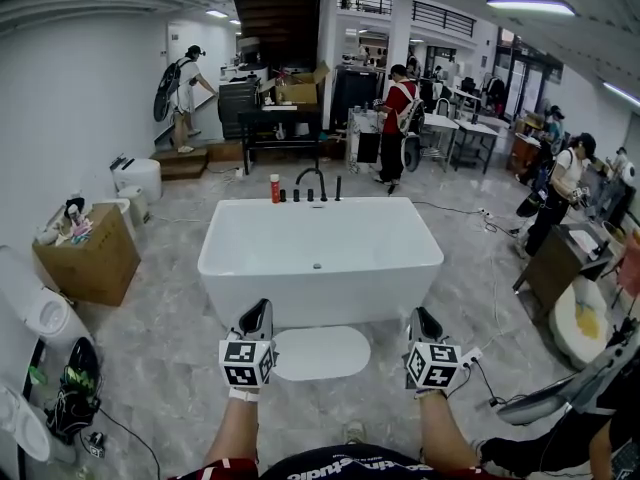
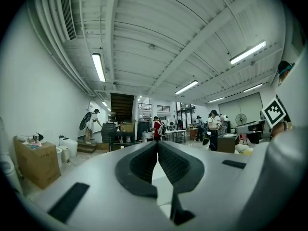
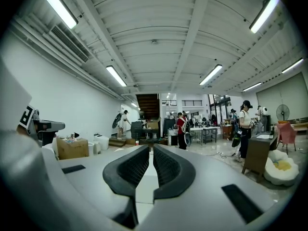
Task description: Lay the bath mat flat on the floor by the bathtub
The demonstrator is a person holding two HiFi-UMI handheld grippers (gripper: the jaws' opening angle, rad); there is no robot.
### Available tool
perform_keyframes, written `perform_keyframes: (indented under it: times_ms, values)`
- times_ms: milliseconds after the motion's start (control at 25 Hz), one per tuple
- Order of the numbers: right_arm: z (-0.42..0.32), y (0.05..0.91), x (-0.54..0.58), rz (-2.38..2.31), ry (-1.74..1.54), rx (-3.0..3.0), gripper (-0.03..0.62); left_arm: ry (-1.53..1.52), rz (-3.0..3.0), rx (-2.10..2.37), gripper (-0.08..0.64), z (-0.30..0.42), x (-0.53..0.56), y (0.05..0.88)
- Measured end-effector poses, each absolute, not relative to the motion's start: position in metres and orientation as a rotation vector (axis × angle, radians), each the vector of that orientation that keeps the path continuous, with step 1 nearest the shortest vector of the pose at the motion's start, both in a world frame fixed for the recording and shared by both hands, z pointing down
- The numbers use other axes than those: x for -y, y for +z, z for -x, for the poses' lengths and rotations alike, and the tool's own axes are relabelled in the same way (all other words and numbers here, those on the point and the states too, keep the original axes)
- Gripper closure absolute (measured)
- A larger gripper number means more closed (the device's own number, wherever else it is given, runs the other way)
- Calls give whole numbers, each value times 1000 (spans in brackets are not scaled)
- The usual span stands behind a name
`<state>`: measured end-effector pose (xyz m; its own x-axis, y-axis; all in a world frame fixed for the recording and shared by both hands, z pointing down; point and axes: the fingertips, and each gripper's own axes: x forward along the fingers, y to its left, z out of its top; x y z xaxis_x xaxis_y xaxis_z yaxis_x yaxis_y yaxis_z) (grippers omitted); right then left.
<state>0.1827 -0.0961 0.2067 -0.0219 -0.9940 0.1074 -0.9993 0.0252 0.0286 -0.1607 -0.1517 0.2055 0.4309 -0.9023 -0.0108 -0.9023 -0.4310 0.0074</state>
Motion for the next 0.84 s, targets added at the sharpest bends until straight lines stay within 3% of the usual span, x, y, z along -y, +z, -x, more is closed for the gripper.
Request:
perform_keyframes:
  times_ms: [840]
  values:
    - [-191,207,89,-2123,96,2191,546,-14,-2657,1668,538,149,146,206]
